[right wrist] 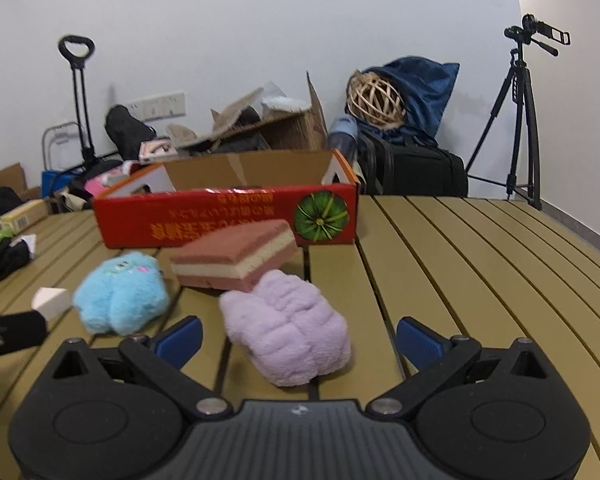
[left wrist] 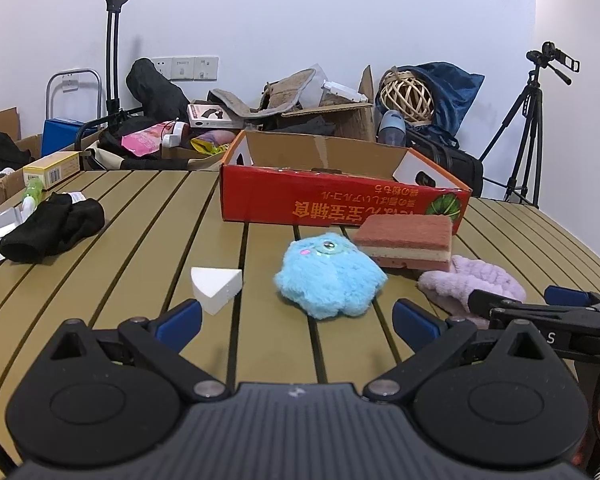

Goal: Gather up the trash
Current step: 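Reach the right tool to the lavender fuzzy slipper, then grasp the lavender slipper with the right tool while the left tool approaches the white wedge, then close the left tool on the white foam wedge and lift it, then carry the wedge and slipper down under the table edge over the black bin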

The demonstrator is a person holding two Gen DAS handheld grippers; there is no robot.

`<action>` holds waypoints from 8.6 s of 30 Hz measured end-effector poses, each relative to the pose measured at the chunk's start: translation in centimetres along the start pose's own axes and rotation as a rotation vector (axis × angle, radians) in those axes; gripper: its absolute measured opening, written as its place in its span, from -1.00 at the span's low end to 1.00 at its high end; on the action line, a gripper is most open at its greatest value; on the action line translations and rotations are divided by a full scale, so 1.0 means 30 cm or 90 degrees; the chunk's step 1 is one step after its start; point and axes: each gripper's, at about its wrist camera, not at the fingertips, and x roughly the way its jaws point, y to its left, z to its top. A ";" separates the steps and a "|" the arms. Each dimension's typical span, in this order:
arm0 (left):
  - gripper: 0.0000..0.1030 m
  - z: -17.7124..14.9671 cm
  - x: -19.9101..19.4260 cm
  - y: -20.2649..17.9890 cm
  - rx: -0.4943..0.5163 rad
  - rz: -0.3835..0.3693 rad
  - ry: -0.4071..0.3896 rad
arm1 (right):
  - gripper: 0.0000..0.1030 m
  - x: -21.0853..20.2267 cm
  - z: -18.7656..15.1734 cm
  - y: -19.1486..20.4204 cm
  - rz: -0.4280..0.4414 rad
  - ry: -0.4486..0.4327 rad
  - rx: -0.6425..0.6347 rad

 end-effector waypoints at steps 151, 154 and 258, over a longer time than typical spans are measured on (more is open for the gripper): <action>-0.44 -0.138 -0.280 0.071 -0.008 -0.053 -0.089 | -0.37 -0.461 -0.190 -0.042 0.060 -0.182 -0.016; -0.44 -0.170 -0.304 0.067 -0.001 -0.057 -0.082 | -0.37 -0.486 -0.223 -0.042 0.073 -0.177 -0.015; -0.44 -0.668 -0.375 0.295 0.005 0.088 0.168 | -0.38 -0.244 -0.725 0.333 0.162 0.233 -0.158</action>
